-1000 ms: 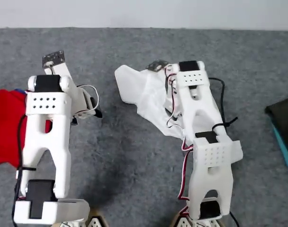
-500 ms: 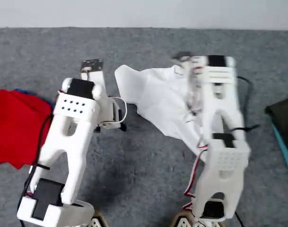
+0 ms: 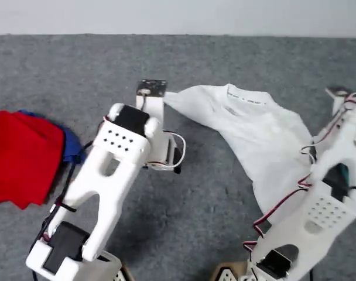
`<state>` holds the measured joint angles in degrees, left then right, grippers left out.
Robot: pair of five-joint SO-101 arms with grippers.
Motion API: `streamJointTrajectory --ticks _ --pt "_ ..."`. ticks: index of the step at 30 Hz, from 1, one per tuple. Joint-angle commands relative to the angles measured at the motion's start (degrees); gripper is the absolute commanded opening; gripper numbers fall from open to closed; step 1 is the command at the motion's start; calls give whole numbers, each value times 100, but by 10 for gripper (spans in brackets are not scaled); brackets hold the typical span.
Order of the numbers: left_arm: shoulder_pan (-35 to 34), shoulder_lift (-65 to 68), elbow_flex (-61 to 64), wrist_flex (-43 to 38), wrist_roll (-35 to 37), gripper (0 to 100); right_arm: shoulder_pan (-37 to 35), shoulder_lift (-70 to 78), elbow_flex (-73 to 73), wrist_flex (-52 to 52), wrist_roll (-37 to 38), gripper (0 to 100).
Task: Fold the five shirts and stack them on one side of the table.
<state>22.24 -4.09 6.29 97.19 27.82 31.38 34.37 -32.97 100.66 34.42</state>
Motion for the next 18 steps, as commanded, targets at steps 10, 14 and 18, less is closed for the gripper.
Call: streamJointTrajectory --ticks 10,14,18 --pt "844 1556 -1490 343 123 325 831 -1367 -70 215 -607 325" --pt "1600 1978 -2642 325 501 393 1156 -1710 -62 215 -633 318" --pt "2347 2980 -3916 325 554 399 1297 -1745 -62 224 -264 318"
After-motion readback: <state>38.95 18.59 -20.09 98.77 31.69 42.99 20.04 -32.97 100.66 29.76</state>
